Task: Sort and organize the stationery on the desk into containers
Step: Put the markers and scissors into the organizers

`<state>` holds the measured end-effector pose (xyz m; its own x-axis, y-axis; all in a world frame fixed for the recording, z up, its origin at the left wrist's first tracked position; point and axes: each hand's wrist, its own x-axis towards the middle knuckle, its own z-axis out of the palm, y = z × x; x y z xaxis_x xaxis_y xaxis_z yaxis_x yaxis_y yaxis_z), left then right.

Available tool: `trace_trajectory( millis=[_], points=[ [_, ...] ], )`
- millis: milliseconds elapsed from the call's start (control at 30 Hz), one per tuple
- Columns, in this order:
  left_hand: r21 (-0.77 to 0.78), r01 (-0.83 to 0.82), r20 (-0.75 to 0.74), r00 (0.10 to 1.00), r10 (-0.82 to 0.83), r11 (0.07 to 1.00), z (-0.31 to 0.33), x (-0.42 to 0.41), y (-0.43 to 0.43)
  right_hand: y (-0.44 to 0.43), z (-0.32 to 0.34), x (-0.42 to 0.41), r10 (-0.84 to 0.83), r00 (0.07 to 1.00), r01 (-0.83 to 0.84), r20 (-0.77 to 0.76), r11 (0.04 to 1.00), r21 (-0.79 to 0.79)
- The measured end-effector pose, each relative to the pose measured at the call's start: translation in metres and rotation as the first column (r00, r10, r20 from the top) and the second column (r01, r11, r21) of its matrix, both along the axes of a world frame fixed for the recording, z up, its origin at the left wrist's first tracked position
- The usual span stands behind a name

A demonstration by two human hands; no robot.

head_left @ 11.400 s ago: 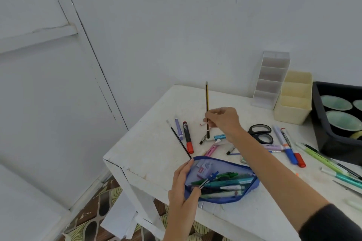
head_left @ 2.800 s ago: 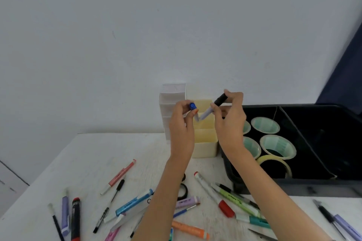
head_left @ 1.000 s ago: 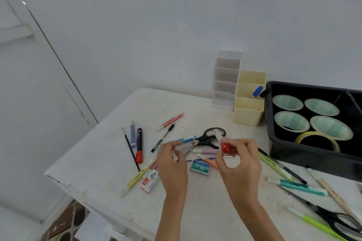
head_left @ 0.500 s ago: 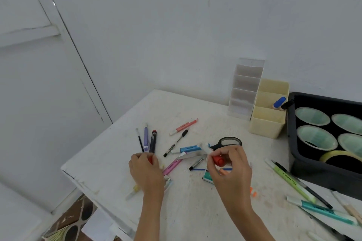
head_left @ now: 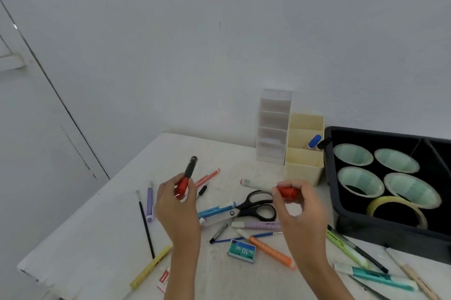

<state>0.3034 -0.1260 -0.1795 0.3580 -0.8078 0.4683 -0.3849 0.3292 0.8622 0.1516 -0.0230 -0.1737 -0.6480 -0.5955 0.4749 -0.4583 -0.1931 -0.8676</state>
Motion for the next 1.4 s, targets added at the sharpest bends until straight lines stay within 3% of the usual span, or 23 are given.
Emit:
trace_trajectory(
  millis=[133, 267, 400, 700, 833, 1133, 1267, 1400],
  points=[
    [-0.108, 0.258, -0.118, 0.956, -0.270, 0.960, 0.041, -0.053, 0.003, -0.009, 0.033, -0.039, -0.108, 0.986, 0.125, 0.126, 0.984, -0.128],
    [-0.176, 0.468, -0.058, 0.873, -0.484, 0.866, 0.068, -0.112, 0.008, -0.017, 0.063, -0.085, -0.199, 0.970, 0.230, 0.138, 0.938, -0.258],
    [-0.174, 0.622, 0.042, 0.779, -0.625, 0.764, 0.077, -0.163, 0.000, -0.034, 0.073, -0.125, -0.273, 0.955, 0.295, 0.118, 0.917, -0.270],
    [0.117, 0.701, 0.329, 0.641, -0.693, 0.704, 0.045, -0.217, -0.044, -0.073, 0.031, -0.159, -0.193, 0.966, 0.197, -0.169, 0.980, 0.006],
    [0.190, 0.745, 0.329, 0.565, -0.757, 0.639, 0.035, -0.216, -0.043, -0.083, 0.014, -0.163, -0.178, 0.884, 0.296, -0.432, 0.928, 0.224],
    [0.122, 0.756, 0.360, 0.570, -0.739, 0.643, 0.025, -0.195, -0.035, -0.075, 0.019, -0.153, -0.145, 0.690, 0.411, -0.709, 0.885, 0.218],
    [0.101, 0.718, 0.345, 0.624, -0.701, 0.689, 0.026, -0.169, -0.034, -0.065, 0.034, -0.125, -0.123, 0.728, 0.322, -0.674, 0.930, 0.178],
    [0.136, 0.658, 0.293, 0.688, -0.664, 0.741, 0.021, -0.136, -0.024, -0.058, 0.024, -0.086, 0.048, 0.819, 0.123, -0.572, 0.959, 0.255]
  ],
)
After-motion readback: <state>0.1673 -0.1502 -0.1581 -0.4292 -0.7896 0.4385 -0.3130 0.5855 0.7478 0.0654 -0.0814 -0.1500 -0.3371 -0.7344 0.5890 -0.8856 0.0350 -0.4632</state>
